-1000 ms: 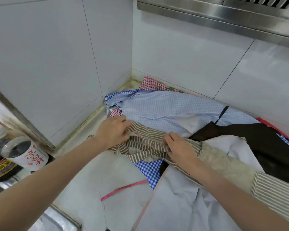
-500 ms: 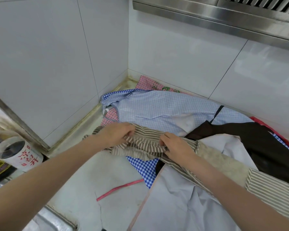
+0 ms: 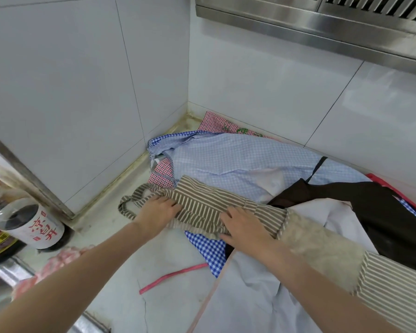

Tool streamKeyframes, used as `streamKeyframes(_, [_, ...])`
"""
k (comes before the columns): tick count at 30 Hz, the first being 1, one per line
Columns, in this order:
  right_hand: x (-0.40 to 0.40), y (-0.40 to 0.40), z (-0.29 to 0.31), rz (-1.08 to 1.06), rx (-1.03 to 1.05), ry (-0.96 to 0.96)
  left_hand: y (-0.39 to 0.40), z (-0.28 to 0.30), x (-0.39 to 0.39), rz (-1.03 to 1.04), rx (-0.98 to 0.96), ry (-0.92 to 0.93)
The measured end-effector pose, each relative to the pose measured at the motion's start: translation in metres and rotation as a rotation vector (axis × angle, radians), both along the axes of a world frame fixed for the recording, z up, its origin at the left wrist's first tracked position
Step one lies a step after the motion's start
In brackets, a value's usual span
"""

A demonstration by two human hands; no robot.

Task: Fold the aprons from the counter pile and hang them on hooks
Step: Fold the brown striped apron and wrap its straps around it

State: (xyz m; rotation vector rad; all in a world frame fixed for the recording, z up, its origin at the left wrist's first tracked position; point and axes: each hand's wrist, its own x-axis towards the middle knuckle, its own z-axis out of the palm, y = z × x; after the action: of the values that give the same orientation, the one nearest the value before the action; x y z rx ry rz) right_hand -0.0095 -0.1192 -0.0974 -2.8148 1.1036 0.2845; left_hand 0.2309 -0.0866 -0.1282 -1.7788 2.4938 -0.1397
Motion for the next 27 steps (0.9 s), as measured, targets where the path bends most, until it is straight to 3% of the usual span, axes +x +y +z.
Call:
streamKeyframes(2, [0.008, -0.003, 0.002, 0.001, 0.05, 0.014, -0.001, 0.005, 0.001, 0.047, -0.102, 0.052])
streamKeyframes(4, [0.015, -0.008, 0.002, 0.029, 0.156, 0.031, -0.003, 0.007, 0.002, 0.185, -0.027, 0.149])
streamKeyframes(7, [0.019, -0.016, 0.011, 0.006, 0.355, -0.033, -0.008, 0.001, 0.004, 0.303, 0.064, 0.122])
streamKeyframes(11, [0.012, -0.02, 0.021, -0.017, 0.443, -0.044, -0.013, 0.005, 0.0, 0.409, 0.151, 0.21])
streamKeyframes(13, [0.011, -0.021, 0.018, 0.014, 0.431, 0.031, -0.013, 0.005, -0.001, 0.357, 0.13, 0.093])
streamKeyframes(15, [0.013, -0.02, 0.012, 0.037, 0.406, 0.117, -0.012, 0.01, 0.004, 0.239, -0.031, 0.022])
streamKeyframes(18, [0.019, -0.019, 0.003, 0.056, 0.354, 0.165, -0.012, 0.022, 0.018, 0.08, -0.342, 0.083])
streamKeyframes(20, [0.021, -0.018, 0.001, 0.057, 0.347, 0.184, -0.007, 0.028, 0.022, 0.082, -0.351, 0.094])
streamKeyframes(23, [0.023, -0.016, -0.002, 0.045, 0.335, 0.174, 0.001, 0.021, 0.019, 0.22, -0.153, 0.124])
streamKeyframes(27, [0.025, -0.017, -0.005, 0.015, 0.349, 0.134, 0.012, 0.014, 0.0, -0.025, -0.231, 0.194])
